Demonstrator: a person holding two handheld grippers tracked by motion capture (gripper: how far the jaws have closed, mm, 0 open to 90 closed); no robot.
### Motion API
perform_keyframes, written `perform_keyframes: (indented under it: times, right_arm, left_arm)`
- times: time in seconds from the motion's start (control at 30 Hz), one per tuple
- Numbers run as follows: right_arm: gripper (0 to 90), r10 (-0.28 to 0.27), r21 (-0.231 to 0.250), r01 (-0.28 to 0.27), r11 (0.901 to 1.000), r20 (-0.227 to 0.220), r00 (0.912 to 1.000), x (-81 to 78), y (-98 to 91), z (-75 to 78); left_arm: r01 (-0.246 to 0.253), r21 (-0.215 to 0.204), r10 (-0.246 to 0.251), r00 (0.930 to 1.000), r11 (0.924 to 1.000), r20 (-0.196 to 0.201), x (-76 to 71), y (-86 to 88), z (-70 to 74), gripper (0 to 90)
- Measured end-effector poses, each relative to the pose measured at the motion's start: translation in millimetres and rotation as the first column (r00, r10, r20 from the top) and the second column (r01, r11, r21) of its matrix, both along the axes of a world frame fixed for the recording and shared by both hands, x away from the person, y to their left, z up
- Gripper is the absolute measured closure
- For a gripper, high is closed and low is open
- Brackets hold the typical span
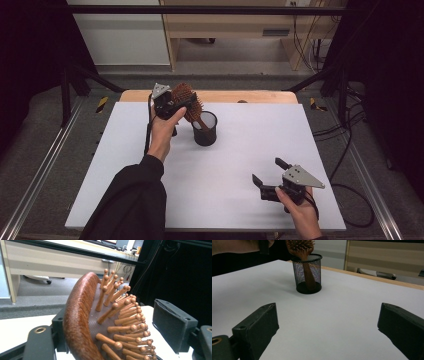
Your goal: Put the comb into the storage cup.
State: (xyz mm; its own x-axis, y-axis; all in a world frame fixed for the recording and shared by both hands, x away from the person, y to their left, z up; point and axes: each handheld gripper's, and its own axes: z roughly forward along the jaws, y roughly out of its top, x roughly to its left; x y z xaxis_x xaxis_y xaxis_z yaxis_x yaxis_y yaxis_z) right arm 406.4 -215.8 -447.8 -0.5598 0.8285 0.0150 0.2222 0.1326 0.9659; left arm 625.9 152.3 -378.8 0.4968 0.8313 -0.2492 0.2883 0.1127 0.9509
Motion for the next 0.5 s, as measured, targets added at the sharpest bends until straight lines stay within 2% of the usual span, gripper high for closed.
perform_keyframes:
  times: [0.3,0.5]
  right_arm:
    - [3.5,-0.001,0.000,0.001,1.0000,0.001,1.0000,-0.1,-0.2,0.3]
    - [3.5,-0.001,0.000,0.001,1.0000,0.001,1.0000,0.1,-0.1,0.4]
  left_arm:
    - [-0.023,-0.006,0.023,0.9997,0.9997,-0.008,-1.8,1.3,-0.6,8.7]
    - [-0.039,-0.009,0.039,0.9992,0.9992,-0.005,-4.1,4.2,-2.1,5.8]
